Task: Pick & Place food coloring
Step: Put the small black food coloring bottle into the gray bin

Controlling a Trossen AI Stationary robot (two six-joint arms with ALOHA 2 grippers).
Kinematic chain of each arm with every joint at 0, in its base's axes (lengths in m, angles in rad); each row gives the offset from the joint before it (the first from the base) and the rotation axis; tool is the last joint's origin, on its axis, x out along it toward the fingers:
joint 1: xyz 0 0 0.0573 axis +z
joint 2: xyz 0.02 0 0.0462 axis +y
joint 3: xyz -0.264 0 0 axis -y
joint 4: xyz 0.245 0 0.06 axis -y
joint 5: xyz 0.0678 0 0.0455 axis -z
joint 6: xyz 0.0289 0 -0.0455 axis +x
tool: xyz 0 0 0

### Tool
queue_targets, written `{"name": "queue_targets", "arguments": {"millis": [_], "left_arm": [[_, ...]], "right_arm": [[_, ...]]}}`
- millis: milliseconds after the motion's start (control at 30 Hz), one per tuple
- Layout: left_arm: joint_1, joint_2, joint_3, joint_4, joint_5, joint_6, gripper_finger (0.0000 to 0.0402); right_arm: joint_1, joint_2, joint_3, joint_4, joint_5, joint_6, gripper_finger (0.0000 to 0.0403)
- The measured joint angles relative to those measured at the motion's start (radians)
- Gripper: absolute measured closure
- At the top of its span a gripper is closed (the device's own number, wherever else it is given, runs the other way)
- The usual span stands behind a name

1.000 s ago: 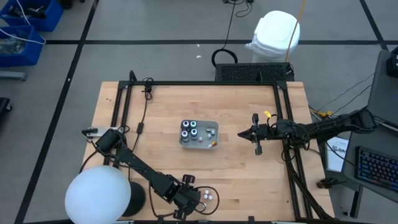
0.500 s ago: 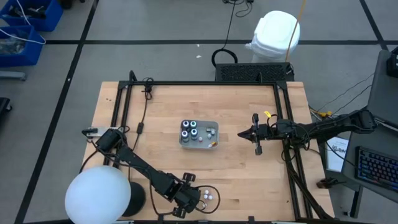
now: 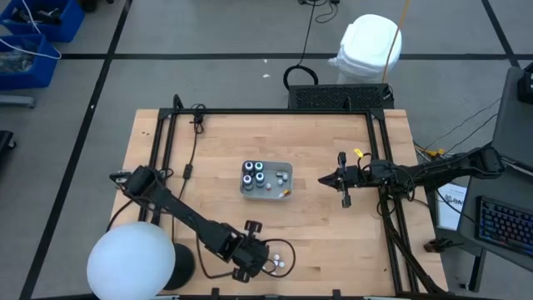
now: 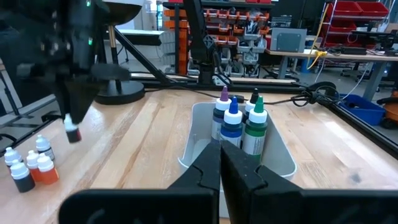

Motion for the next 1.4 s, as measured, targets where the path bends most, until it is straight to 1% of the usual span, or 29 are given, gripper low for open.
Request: {"name": "queue_targets", "arguments": {"millis": [133, 333, 467, 633, 800, 933, 1133, 1233, 1400], "left_arm": [[0.012, -0.073, 0.0, 0.0, -0.056, 0.058, 0.035], [0.082, -0.167, 0.0, 0.011, -0.204, 0.126, 0.0345], [0.166, -0.197, 0.0, 0.041, -0.206, 0.206, 0.0344], [0.281, -0.196, 0.0, 0.076, -0.155, 0.307, 0.0341], [0.394, -0.196, 0.0, 0.076, -0.087, 0.326, 0.034], [0.487, -0.196, 0.0, 0.075, -0.021, 0.378, 0.034], [0.619, -0.186, 0.0, 0.039, 0.142, 0.425, 0.034], [0.656, -0.166, 0.0, -0.002, 0.178, 0.453, 0.0339], [0.669, -0.125, 0.0, 0.0, 0.189, 0.523, 0.0339]], "right_arm": [[0.0, 0.0, 0.0, 0.0, 0.0, -0.008, 0.0399], [0.0, 0.0, 0.0, 0.0, -0.001, -0.008, 0.0399], [0.0, 0.0, 0.0, 0.0, -0.001, -0.009, 0.0399], [0.0, 0.0, 0.0, 0.0, -0.001, -0.01, 0.0399], [0.0, 0.0, 0.0, -0.001, -0.001, -0.015, 0.0399], [0.0, 0.0, 0.0, -0.009, -0.001, -0.018, 0.0399], [0.0, 0.0, 0.0, -0.01, -0.001, -0.022, 0.0399], [0.0, 0.0, 0.0, -0.009, -0.001, -0.022, 0.0399], [0.0, 0.0, 0.0, -0.008, 0.002, -0.031, 0.0399]]}}
